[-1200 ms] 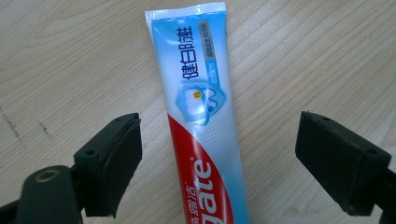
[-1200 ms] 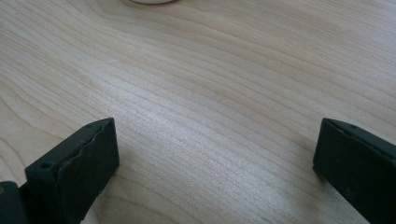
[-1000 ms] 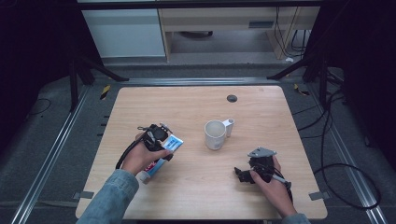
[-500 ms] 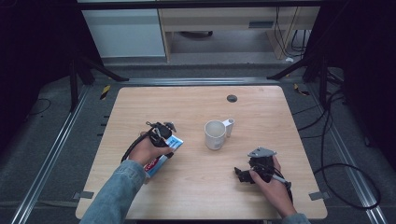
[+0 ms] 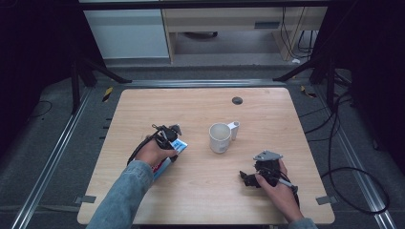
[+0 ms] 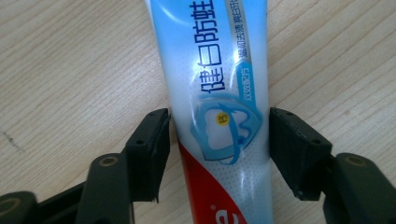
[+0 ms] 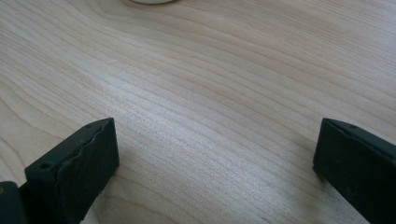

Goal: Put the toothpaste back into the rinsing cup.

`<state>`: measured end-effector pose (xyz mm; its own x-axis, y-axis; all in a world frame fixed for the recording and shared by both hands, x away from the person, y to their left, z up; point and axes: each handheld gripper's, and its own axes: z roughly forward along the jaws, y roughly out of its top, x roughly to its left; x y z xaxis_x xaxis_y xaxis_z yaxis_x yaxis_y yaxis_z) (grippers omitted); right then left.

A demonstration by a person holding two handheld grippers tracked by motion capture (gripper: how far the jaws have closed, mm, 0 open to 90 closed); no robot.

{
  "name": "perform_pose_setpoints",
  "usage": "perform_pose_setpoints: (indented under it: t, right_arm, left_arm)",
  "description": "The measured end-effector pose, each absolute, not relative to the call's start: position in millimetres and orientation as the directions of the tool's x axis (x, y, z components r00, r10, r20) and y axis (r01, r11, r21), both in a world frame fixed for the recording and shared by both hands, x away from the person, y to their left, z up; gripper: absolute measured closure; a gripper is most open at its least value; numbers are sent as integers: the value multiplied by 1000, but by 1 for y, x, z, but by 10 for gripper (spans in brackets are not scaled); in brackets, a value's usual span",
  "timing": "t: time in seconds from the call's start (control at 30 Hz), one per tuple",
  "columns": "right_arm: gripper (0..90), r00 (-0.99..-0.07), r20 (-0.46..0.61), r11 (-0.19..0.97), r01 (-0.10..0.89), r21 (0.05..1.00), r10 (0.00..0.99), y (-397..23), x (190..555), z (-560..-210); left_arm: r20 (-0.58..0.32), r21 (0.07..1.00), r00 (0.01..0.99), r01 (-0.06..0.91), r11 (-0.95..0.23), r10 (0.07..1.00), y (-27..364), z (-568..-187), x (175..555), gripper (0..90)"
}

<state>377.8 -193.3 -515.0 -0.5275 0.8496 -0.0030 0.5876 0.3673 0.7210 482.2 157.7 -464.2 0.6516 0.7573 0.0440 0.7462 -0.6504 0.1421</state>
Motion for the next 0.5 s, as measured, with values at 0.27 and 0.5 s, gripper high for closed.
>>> perform_pose_setpoints:
  t: [0.27, 0.5]
  right_arm:
    - [5, -531, -8, 371, 583, 723, 848, -194, 378, -515]
    - [4, -528, -2, 367, 588, 721, 849, -193, 378, -515]
  left_arm:
    - [7, 155, 623, 772, -616, 782, 161, -466, 484, 447]
    - [15, 161, 632, 763, -626, 775, 159, -466, 481, 512]
